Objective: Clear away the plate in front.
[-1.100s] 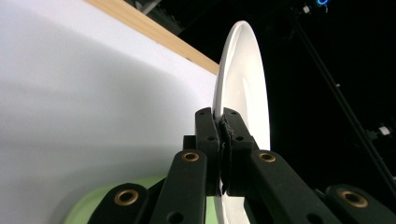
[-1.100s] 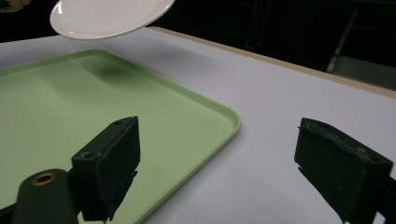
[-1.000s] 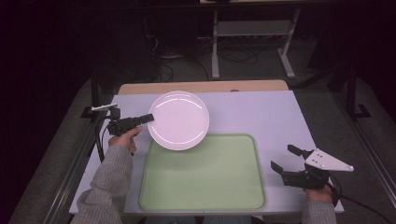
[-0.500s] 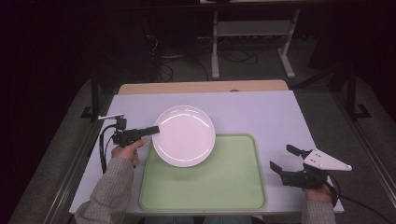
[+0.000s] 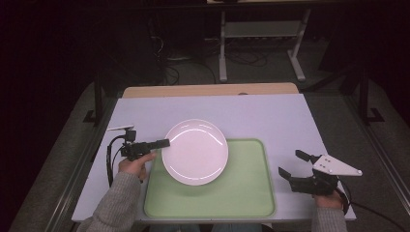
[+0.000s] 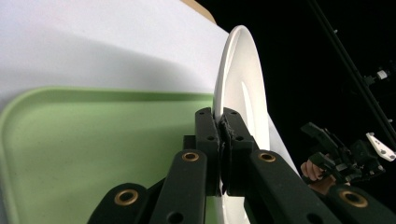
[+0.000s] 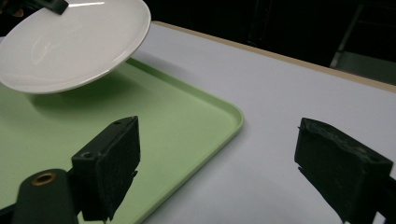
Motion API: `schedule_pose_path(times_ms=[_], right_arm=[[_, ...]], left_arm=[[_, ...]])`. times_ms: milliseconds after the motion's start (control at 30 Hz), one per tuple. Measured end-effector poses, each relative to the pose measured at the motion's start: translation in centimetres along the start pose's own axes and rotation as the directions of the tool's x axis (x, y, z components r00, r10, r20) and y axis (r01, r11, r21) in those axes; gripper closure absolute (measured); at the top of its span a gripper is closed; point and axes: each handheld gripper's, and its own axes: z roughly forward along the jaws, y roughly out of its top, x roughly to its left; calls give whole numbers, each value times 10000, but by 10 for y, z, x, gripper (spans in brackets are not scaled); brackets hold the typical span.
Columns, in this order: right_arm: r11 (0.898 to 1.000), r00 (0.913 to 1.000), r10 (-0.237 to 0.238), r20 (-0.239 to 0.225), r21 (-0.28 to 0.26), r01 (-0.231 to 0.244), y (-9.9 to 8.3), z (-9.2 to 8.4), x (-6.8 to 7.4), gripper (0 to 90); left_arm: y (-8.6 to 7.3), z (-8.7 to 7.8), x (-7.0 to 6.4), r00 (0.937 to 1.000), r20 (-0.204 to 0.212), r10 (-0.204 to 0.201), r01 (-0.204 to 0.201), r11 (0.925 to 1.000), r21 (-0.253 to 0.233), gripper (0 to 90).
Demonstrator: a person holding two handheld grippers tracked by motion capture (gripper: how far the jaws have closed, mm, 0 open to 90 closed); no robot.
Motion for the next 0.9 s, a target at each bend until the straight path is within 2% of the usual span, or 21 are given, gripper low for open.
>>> schedule_pose_path(times_ms=[200,367,467,533,633,800,900], right_arm=[[10000,10000,32,40,-13,-32,-1,-3,0,133],[10000,10000,15,-9,19,-15,-1,-3,1,132],[10000,10000,-66,-41,20,66,0,-3,2,133],[10000,10000,-56,-8,-38,56,0,-4,1,132],[10000,10000,-48,3,-47,48,0,-5,1,133],[10000,10000,-29,33,-43,29,0,-5,2,132],[10000,10000,-20,71,-13,21,0,-5,2,133]], left_arm=[[-9,13,-3,9999,139,-3,-4,9989,472,876],[-17,21,0,9999,-112,-108,116,9966,817,875],[-21,24,2,9993,-376,-15,56,9940,1091,875],[-24,26,4,9993,-327,-172,206,9939,1082,877],[-27,26,4,9985,-511,-219,270,9945,1011,876],[-28,24,-3,9968,-778,182,-93,9936,1122,872],[-30,25,-4,9966,-796,193,-105,9939,1099,869]])
